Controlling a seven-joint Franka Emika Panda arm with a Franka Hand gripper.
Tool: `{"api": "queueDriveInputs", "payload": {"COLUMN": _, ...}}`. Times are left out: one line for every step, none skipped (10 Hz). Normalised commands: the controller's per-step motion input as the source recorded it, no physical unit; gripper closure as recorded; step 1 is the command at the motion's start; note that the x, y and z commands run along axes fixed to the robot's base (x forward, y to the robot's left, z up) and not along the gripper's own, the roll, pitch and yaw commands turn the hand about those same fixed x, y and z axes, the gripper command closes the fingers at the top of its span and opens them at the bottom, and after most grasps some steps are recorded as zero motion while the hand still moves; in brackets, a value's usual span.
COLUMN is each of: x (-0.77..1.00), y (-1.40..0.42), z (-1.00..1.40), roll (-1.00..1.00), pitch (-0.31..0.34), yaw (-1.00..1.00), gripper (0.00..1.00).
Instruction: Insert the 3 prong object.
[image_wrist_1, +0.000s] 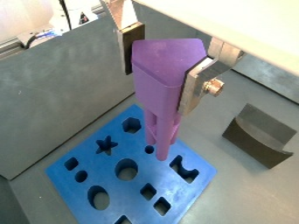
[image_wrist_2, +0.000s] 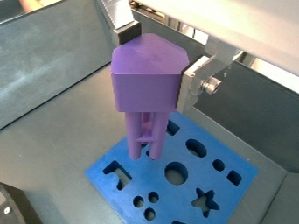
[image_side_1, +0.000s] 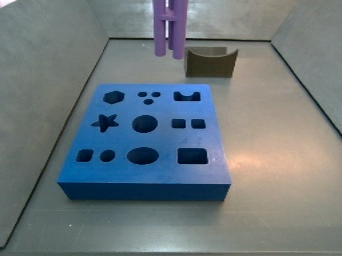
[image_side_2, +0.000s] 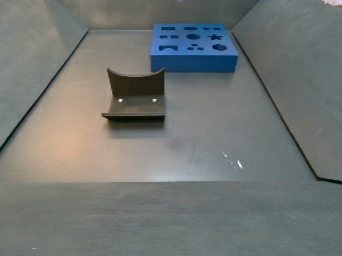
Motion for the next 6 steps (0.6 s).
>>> {"api": "queueDriveInputs", "payload": {"x": 0.00, "y": 0.10, "z": 0.00, "roll": -0.02, "pitch": 0.000, "yaw": 0.00, "gripper": 1.00}}
{"api": "queueDriveInputs", "payload": {"x": -0.01, "y": 0.10, "z": 0.00, "roll": 0.00, "pitch": 0.000, "yaw": 0.00, "gripper": 1.00}}
{"api": "queueDriveInputs", "payload": {"x": -0.36, "y": 0.06, "z": -0.07, "roll": 0.00, "pitch": -0.043, "yaw": -0.33, "gripper": 1.00}}
{"api": "queueDriveInputs", "payload": {"x": -0.32, "y": 0.13, "z": -0.21, "roll": 0.00, "pitch": -0.049, "yaw": -0.70, "gripper": 1.00}}
{"api": "queueDriveInputs", "payload": {"x": -0.06, "y": 0.13, "z": -0.29, "roll": 0.00, "pitch": -0.063, "yaw": -0.83, "gripper": 1.00}}
{"api": "queueDriveInputs", "payload": {"x": 0.00, "y": 0.18, "z": -0.37, "roll": 0.00, "pitch": -0.047, "yaw": -0.83, "gripper": 1.00}}
